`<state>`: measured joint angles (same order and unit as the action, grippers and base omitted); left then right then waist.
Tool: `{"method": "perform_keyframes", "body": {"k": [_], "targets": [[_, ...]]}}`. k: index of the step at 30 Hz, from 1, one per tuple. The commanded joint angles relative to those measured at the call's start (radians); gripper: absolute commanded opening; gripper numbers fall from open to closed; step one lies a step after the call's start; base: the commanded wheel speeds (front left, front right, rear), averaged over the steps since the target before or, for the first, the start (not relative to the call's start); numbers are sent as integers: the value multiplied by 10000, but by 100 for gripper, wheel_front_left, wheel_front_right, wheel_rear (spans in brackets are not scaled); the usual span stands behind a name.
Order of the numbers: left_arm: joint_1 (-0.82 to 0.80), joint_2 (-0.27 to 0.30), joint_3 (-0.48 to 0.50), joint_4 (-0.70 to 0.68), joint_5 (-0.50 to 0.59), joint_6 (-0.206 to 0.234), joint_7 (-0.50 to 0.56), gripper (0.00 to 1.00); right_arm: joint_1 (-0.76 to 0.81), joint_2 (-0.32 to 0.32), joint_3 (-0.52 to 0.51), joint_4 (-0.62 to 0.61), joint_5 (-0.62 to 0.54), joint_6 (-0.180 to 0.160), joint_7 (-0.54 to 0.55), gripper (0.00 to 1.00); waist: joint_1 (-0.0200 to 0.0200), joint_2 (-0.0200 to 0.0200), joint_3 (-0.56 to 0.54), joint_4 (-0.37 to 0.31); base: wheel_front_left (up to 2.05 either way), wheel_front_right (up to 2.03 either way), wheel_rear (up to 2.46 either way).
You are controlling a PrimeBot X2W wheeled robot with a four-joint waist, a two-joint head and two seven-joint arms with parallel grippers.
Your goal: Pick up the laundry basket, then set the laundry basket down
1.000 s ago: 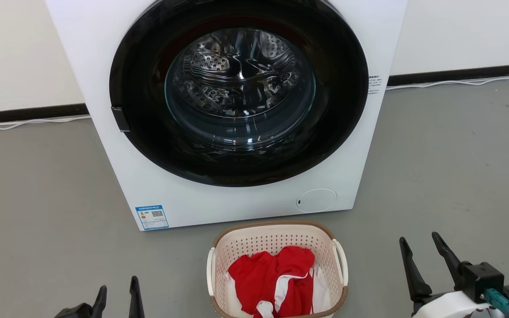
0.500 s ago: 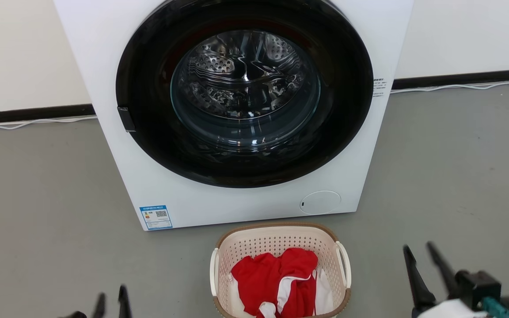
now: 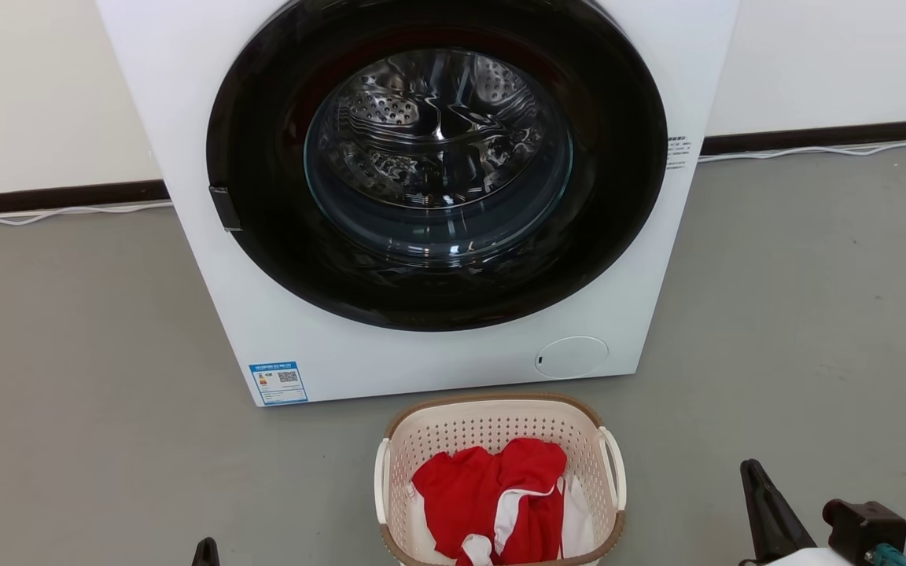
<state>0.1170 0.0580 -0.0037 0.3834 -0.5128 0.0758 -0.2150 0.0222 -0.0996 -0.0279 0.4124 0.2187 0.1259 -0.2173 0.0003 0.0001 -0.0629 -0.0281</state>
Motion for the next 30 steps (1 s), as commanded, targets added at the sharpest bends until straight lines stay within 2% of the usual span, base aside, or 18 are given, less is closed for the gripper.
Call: {"method": "perform_keyframes", "body": {"k": [1, 30], "targets": [[-396, 58, 113, -314, -288, -131, 37, 0, -374, -53, -52, -321, 352, 5, 70, 0, -3, -1, 9, 3, 0, 0, 0], [-858, 24, 372, -591, -2981, -619, 847, 0, -594, 85, -237, -679, 3773, 16, 868, 0, -3, -1, 174, 73, 0, 0, 0]]}}
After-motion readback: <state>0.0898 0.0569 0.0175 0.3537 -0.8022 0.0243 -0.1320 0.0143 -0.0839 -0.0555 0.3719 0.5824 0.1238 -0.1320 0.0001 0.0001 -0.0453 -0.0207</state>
